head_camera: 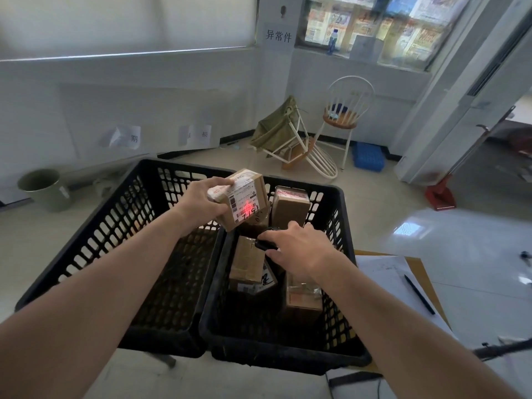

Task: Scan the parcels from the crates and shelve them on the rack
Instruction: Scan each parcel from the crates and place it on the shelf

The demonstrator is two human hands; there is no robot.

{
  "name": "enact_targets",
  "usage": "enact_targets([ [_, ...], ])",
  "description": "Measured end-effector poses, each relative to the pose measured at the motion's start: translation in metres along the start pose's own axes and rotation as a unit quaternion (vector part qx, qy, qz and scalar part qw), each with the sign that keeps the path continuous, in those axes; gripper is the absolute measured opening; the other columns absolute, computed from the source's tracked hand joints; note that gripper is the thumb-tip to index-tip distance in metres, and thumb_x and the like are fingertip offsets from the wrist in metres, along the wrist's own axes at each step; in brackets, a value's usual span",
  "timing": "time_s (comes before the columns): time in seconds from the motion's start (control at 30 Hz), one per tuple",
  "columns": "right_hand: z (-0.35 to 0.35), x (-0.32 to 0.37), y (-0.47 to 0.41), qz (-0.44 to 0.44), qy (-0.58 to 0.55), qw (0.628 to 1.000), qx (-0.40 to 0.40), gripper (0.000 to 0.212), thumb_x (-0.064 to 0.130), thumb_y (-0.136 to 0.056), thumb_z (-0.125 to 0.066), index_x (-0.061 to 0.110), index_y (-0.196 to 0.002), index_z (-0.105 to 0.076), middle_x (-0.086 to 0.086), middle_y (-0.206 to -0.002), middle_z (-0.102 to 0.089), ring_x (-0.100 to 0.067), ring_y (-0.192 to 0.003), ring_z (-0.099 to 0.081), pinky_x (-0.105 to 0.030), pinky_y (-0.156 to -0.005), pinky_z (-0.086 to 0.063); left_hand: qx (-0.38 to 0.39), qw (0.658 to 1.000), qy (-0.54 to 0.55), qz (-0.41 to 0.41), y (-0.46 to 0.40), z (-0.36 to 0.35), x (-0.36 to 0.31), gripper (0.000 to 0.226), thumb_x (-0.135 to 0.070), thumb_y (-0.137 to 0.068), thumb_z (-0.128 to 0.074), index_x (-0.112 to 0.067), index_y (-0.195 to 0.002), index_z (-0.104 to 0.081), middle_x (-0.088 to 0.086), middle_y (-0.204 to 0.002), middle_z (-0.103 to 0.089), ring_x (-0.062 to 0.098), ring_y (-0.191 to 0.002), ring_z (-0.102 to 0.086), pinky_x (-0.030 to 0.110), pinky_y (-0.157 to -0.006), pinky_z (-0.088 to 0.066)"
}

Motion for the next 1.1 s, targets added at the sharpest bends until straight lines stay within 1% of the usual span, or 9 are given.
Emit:
enact_targets([
  [0.17,-0.003,0.001,0.0,0.003,0.006,1.0,-0.007,0.048,0.053,-0.11,-0.045,0.054,-0.157,-0.035,-0.011,-0.137,-0.052,-0.038,-0.125,-0.052,-0.054,-0.1,-0.052,-0.005,1.0,0.003,0.005,0.002,0.001,0.002,0.063,0.006,-0.083,-0.075,-0.045,-0.12,-0.07,0.006,-0.141,-0.054,0.03,-0.121,-0.064,0.025,-0.071,-0.064],
  [0.3,-0.007,0.002,0.001,0.009,0.019,1.0,-0.014,0.049,0.053,-0.11,-0.044,0.055,-0.158,-0.033,-0.012,-0.137,-0.052,-0.037,-0.123,-0.054,-0.051,-0.098,-0.053,-0.007,1.0,-0.004,0.013,0.006,0.0,0.004,0.064,0.005,-0.083,-0.075,-0.041,-0.127,-0.07,0.008,-0.153,-0.049,0.031,-0.137,-0.053,0.041,-0.092,-0.063],
  [0.47,-0.011,-0.002,0.006,0.017,0.013,1.0,-0.014,0.051,0.053,-0.11,-0.045,0.054,-0.159,-0.032,-0.012,-0.138,-0.052,-0.036,-0.123,-0.054,-0.049,-0.098,-0.053,0.009,1.0,0.014,0.023,0.014,-0.009,0.002,0.062,0.004,-0.085,-0.075,-0.049,-0.117,-0.069,0.009,-0.14,-0.054,0.021,-0.112,-0.063,0.019,-0.066,-0.06],
  [0.73,-0.022,-0.022,0.01,0.047,0.019,0.998,-0.029,0.05,0.055,-0.11,-0.044,0.059,-0.157,-0.03,-0.011,-0.136,-0.053,-0.037,-0.121,-0.055,-0.05,-0.096,-0.054,-0.028,0.998,0.031,0.041,0.032,-0.022,-0.002,0.064,0.004,-0.083,-0.077,-0.043,-0.125,-0.071,0.007,-0.136,-0.054,0.021,-0.109,-0.064,0.015,-0.065,-0.058],
  [0.8,-0.024,-0.033,0.01,0.061,0.005,0.997,-0.039,0.049,0.057,-0.109,-0.044,0.061,-0.156,-0.03,-0.01,-0.135,-0.053,-0.036,-0.119,-0.057,-0.05,-0.094,-0.055,-0.046,0.997,0.04,0.042,0.04,-0.028,-0.006,0.067,0.004,-0.081,-0.077,-0.044,-0.128,-0.069,0.008,-0.138,-0.054,0.025,-0.114,-0.064,0.023,-0.071,-0.062],
  [0.87,-0.025,-0.045,0.009,0.08,-0.039,0.995,-0.049,0.048,0.059,-0.109,-0.044,0.061,-0.154,-0.032,-0.008,-0.134,-0.055,-0.034,-0.119,-0.059,-0.05,-0.097,-0.055,-0.067,0.994,0.073,0.048,0.051,-0.035,-0.01,0.074,0.003,-0.079,-0.077,-0.046,-0.133,-0.065,0.011,-0.139,-0.053,0.028,-0.116,-0.065,0.036,-0.08,-0.065],
  [0.93,-0.023,-0.055,0.01,0.116,-0.142,0.981,-0.06,0.045,0.055,-0.109,-0.046,0.057,-0.154,-0.039,-0.003,-0.134,-0.06,-0.028,-0.121,-0.061,-0.049,-0.101,-0.055,-0.088,0.986,0.127,0.061,0.063,-0.042,-0.015,0.083,0.001,-0.075,-0.078,-0.051,-0.137,-0.06,0.013,-0.14,-0.052,0.031,-0.115,-0.067,0.042,-0.083,-0.065],
  [1.03,-0.019,-0.066,0.012,0.143,-0.357,0.916,-0.11,0.042,0.043,-0.11,-0.054,0.044,-0.152,-0.051,0.004,-0.131,-0.07,-0.018,-0.118,-0.068,-0.047,-0.102,-0.057,-0.091,0.963,0.244,0.075,0.081,-0.056,-0.021,0.097,0.006,-0.066,-0.075,-0.057,-0.137,-0.058,0.018,-0.139,-0.052,0.035,-0.107,-0.074,0.044,-0.083,-0.065],
  [1.1,-0.015,-0.066,0.011,0.131,-0.465,0.864,-0.141,0.044,0.041,-0.11,-0.055,0.041,-0.154,-0.05,-0.001,-0.13,-0.071,-0.02,-0.11,-0.069,-0.05,-0.1,-0.06,-0.103,0.948,0.292,0.069,0.097,-0.063,-0.025,0.1,0.009,-0.063,-0.071,-0.061,-0.134,-0.059,0.02,-0.138,-0.057,0.034,-0.107,-0.075,0.045,-0.085,-0.064],
])
Point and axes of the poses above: each hand's wrist, its own y-axis away from the middle knuckle, its own z-axis out of the back of the hand, x = y × z, the point moved 6 cm from there along -y, towards the middle knuckle
